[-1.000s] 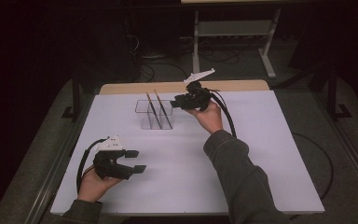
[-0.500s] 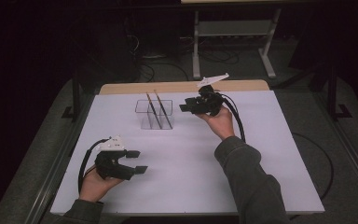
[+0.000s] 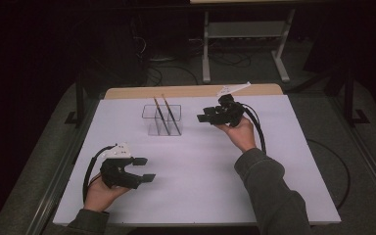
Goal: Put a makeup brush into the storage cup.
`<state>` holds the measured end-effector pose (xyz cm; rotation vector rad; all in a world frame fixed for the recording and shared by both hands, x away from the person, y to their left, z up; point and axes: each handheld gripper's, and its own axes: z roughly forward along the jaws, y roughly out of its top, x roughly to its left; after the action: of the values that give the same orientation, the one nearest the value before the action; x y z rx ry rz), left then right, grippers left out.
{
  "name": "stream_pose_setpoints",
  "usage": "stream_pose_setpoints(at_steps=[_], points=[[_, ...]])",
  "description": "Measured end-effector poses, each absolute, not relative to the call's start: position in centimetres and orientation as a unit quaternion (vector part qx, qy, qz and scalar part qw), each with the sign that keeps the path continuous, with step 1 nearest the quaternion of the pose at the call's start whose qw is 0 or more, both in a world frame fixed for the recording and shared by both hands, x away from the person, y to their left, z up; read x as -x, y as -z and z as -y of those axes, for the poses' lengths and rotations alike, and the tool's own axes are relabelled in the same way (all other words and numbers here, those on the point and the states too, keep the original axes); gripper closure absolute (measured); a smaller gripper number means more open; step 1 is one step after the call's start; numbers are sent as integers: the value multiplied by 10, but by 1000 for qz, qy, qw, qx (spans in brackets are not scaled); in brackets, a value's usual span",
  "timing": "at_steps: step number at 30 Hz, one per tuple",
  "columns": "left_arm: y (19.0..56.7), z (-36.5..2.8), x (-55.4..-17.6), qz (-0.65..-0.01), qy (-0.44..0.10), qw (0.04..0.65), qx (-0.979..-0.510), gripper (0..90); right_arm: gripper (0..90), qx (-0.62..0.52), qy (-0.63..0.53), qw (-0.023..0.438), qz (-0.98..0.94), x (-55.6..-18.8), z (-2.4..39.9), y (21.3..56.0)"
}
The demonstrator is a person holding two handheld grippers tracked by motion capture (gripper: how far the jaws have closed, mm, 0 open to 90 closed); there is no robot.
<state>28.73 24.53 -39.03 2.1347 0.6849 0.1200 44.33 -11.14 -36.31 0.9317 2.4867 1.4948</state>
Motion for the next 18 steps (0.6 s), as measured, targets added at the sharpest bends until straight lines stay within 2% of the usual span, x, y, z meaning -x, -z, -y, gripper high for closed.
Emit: stream_pose_setpoints(at_steps=[18], points=[[390,-247,-287,-276,-58,437,-854,304,459,-310,-497,48,-809,-424,135,369]])
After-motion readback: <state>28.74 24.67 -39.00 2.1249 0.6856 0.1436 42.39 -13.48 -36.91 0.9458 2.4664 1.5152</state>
